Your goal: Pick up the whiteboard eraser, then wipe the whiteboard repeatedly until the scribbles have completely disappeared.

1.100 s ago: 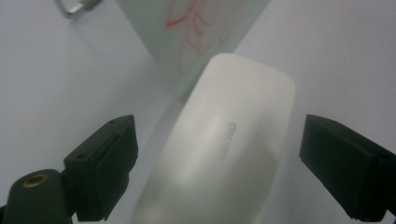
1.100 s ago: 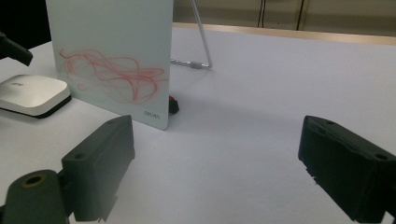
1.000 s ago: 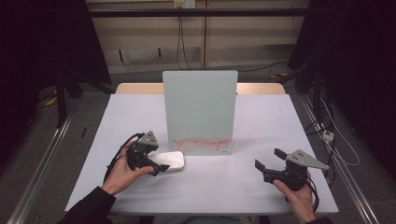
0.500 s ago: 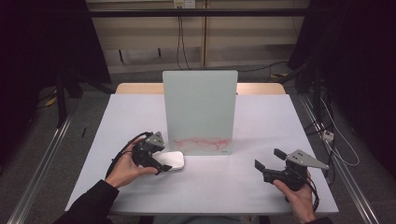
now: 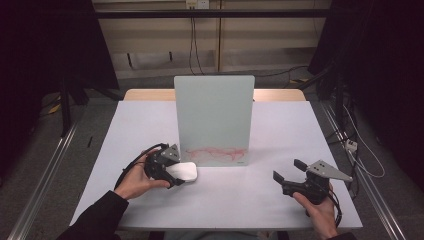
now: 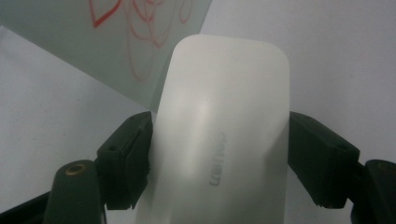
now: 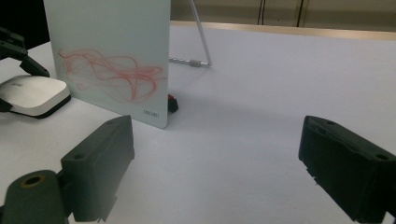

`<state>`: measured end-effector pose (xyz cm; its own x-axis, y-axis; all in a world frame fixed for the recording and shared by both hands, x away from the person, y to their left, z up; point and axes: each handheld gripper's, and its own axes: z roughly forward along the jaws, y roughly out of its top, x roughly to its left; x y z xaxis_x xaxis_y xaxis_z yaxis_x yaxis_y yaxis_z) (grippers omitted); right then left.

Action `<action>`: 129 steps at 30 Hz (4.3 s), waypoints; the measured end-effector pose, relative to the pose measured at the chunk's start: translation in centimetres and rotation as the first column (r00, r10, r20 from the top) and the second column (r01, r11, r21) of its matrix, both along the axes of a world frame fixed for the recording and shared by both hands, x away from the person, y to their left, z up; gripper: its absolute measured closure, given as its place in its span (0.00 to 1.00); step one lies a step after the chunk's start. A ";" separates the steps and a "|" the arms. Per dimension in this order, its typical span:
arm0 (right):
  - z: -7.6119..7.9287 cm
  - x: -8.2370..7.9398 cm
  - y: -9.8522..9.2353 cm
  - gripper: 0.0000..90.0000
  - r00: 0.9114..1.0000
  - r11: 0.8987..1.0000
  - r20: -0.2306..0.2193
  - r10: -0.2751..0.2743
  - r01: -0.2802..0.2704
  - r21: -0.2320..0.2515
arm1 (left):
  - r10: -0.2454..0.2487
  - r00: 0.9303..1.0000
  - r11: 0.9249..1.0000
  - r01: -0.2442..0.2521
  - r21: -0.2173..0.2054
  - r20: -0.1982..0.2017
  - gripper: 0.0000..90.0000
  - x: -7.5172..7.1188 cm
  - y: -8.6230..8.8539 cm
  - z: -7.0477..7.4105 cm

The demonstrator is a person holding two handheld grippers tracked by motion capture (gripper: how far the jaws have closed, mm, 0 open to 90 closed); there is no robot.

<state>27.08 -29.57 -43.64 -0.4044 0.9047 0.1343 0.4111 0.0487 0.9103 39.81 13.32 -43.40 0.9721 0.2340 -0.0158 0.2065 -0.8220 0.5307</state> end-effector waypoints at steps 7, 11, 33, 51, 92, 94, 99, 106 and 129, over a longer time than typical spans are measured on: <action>0.0 0.0 0.0 0.11 1.000 1.000 -0.001 0.000 0.000 0.002 | -0.009 1.000 1.000 0.009 0.022 0.016 0.30 -0.1 -0.2 0.0; 0.0 0.0 0.0 0.11 1.000 1.000 -0.002 0.002 -0.002 0.000 | -0.012 1.000 0.999 0.011 0.036 0.027 0.30 -0.3 -0.3 0.0; -0.1 0.1 0.0 0.11 1.000 1.000 -0.007 -0.002 0.003 0.002 | 0.006 1.000 1.000 -0.006 -0.002 0.011 0.35 -1.1 -0.1 0.4; -0.1 0.4 0.1 0.11 1.000 1.000 -0.013 -0.006 0.006 0.014 | 0.055 0.996 0.985 -0.043 -0.170 0.072 0.35 -2.5 0.7 1.5; -0.2 0.3 0.2 0.10 1.000 1.000 -0.020 -0.004 0.004 0.001 | 0.214 0.947 0.925 -0.117 -0.363 0.241 0.35 -4.6 0.5 3.2; -0.1 0.3 0.2 0.10 1.000 1.000 -0.017 -0.002 0.002 0.003 | 0.213 0.946 0.925 -0.115 -0.362 0.246 0.34 -4.6 0.2 3.4; -0.1 0.2 0.2 0.10 1.000 1.000 -0.013 0.007 -0.007 -0.001 | 0.215 0.932 0.927 -0.100 -0.362 0.292 0.34 -4.0 -0.8 3.9; -0.1 0.2 0.2 0.10 1.000 1.000 -0.014 0.009 -0.009 0.005 | 0.209 0.911 0.931 -0.074 -0.358 0.355 0.35 -3.0 -1.9 4.4; -0.2 0.3 0.0 0.10 1.000 1.000 -0.023 0.010 -0.010 0.015 | 0.059 0.840 0.985 0.038 -0.167 0.540 0.35 -2.3 -5.4 2.8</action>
